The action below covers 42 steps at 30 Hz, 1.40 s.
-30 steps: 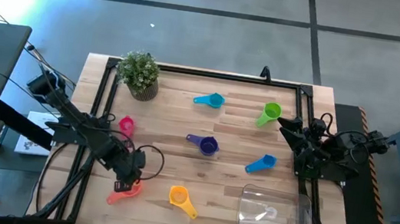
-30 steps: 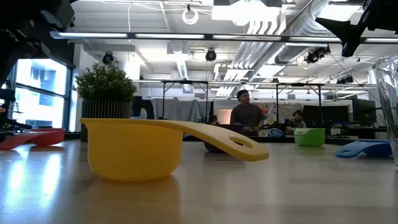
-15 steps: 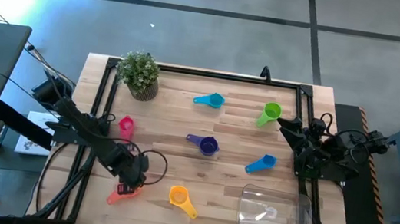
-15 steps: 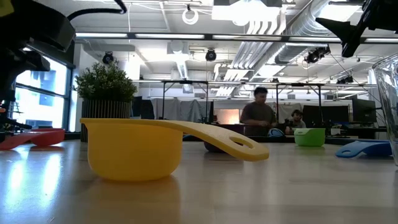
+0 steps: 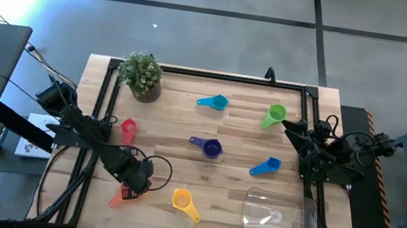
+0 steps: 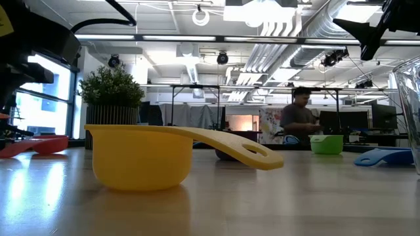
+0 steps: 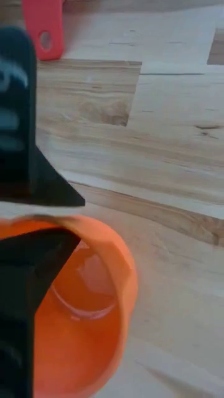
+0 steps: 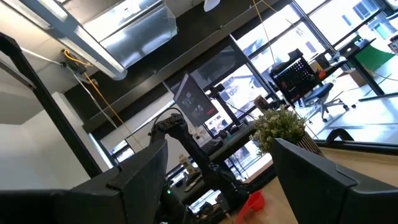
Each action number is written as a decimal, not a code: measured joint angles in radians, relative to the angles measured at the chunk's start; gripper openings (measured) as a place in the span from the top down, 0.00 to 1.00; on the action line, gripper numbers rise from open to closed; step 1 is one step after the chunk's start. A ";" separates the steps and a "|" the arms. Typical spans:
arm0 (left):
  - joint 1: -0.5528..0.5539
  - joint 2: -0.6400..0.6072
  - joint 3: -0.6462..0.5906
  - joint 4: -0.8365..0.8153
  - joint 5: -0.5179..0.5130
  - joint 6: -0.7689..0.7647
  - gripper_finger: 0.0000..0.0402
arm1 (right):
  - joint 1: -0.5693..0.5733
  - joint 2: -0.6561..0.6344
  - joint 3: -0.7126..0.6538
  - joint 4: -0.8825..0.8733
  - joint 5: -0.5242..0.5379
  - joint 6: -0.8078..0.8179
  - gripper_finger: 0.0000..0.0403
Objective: Nest measuring cups in basket
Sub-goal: Move the orange measuring cup to the middle left of the table
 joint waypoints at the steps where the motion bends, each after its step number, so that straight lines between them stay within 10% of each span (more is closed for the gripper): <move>1: 0.000 0.000 0.000 0.002 0.001 0.001 0.95 | 0.000 0.000 0.000 0.000 0.000 0.000 0.31; 12: 0.092 -0.028 0.000 0.028 0.008 -0.008 0.99 | 0.000 0.000 0.000 -0.002 0.000 0.022 0.31; 33: 0.660 -0.121 0.060 0.133 0.166 -0.110 0.99 | 0.000 0.000 0.000 -0.045 0.004 0.032 0.31; 42: 0.736 -0.120 0.064 0.014 0.039 -0.088 0.99 | 0.000 0.000 0.000 -0.046 0.015 0.007 0.31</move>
